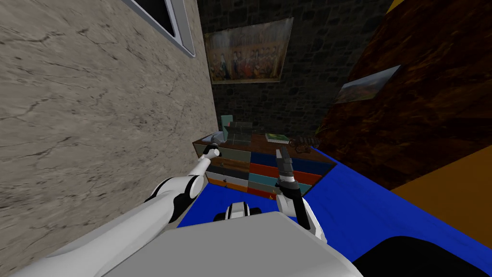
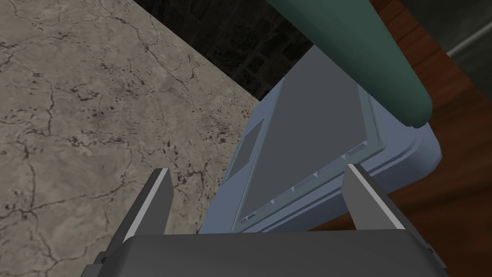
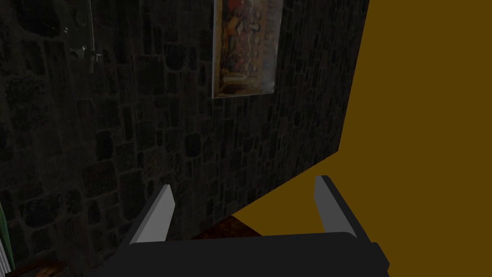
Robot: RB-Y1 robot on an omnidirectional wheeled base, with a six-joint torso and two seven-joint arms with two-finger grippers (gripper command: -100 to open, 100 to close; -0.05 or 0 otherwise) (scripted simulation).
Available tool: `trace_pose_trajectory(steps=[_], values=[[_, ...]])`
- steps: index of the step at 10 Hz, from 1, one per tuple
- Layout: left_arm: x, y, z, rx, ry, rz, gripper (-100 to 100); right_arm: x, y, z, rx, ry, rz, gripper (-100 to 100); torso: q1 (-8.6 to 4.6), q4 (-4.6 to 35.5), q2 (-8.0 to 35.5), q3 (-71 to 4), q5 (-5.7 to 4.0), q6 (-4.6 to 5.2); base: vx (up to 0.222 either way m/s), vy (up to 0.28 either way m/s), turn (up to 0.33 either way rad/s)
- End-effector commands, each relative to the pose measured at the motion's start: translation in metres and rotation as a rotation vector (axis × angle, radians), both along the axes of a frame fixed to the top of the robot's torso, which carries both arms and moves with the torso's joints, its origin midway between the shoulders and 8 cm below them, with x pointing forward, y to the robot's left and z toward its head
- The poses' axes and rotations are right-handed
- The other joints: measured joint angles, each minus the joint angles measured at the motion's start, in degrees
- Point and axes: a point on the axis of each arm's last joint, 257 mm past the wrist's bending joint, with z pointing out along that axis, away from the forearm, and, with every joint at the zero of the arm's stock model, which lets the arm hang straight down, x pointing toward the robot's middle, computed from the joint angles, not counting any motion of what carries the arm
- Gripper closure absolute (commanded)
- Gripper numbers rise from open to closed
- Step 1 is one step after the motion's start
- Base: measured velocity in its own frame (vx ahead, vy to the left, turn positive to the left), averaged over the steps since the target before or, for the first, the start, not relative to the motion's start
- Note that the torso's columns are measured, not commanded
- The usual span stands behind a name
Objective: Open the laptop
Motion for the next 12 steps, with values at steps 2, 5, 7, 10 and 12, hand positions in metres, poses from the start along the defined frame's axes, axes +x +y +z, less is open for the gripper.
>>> trace_pose_trajectory(steps=[2,5,7,10,12], values=[[-0.004,0.057,0.000,0.005,0.002,0.089,-100,0.000,0.000,0.000,0.000,0.000,0.000,0,-0.01,0.01,0.04,0.02,-0.01,0.01,-0.033,0.023,-0.211],[-0.010,0.110,0.002,0.005,0.002,0.175,-100,0.000,0.000,0.000,0.000,0.000,0.000,0,0.08,0.03,0.11,0.07,0.02,-0.02,-0.063,0.038,-0.282],[-0.015,0.136,0.004,0.004,0.001,0.217,-100,0.000,0.000,0.000,0.000,0.000,0.000,0,0.04,0.04,0.11,0.05,-0.01,0.09,-0.065,0.041,-0.310],[-0.020,0.162,0.006,0.002,0.000,0.259,-100,0.000,0.000,0.000,0.000,0.000,0.000,0,-0.02,-0.01,0.00,-0.02,-0.01,0.10,-0.022,0.015,-0.128],[-0.034,0.211,0.010,-0.004,-0.003,0.341,-100,0.000,0.000,0.000,0.000,0.000,0.000,0,0.03,0.03,0.14,0.07,0.01,0.08,-0.059,0.024,-0.374]])
